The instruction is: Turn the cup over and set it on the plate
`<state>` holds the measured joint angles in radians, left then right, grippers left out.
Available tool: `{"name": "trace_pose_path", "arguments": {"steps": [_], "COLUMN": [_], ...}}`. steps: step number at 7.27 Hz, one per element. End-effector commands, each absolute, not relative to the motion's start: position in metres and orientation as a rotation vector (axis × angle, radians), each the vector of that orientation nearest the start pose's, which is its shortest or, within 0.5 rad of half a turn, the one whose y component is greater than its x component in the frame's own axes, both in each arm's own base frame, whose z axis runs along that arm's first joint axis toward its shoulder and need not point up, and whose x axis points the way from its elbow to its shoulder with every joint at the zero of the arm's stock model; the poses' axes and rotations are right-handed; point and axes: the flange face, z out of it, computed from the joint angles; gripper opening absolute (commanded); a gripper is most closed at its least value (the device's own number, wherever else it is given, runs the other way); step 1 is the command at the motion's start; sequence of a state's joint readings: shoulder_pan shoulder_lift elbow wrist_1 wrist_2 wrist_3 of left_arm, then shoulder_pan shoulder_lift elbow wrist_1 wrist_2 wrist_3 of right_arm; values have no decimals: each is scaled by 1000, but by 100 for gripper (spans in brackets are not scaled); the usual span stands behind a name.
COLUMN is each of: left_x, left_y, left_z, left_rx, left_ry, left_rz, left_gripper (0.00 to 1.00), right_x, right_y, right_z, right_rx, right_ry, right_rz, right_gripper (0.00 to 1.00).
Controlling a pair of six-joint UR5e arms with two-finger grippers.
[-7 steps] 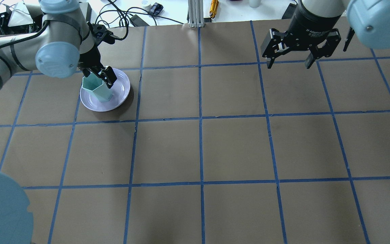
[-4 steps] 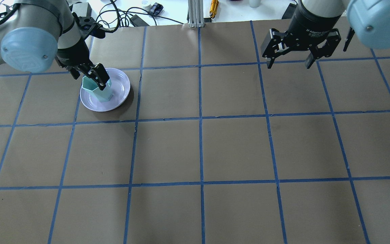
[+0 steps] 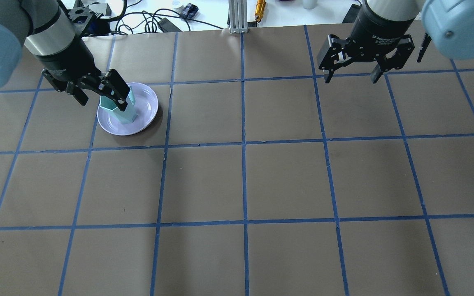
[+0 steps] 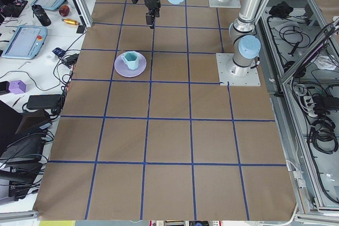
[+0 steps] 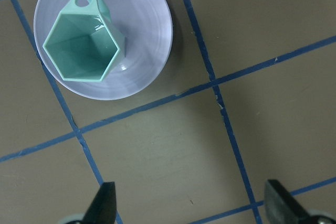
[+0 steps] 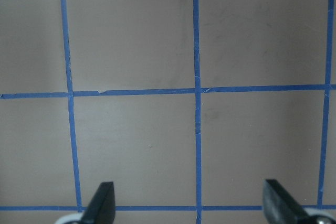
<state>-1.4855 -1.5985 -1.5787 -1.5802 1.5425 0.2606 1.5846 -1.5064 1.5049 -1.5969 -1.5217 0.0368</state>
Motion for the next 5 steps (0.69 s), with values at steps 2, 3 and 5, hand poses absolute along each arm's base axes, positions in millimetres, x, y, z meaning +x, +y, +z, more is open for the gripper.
{"name": "trace_pose_path", "arguments": {"steps": [2,3,5], "left_x": [-101,-105,-105], "left_y": [-464,-450,-453], "left_z": [491,484,475], "left_rx": [-1,-52,-140], "left_ry": [3184,3177,3171], "left_rz": [70,89,96], "left_gripper": [100,100,100], "right_x": [145,145,145], "right_y": [-520,-520,-520], "right_z": [491,491,491], "right_rx": [35,35,35], "right_ry": [3091,3091,3091], "right_rz": [-41,-41,-41], "right_gripper": [100,100,100]}}
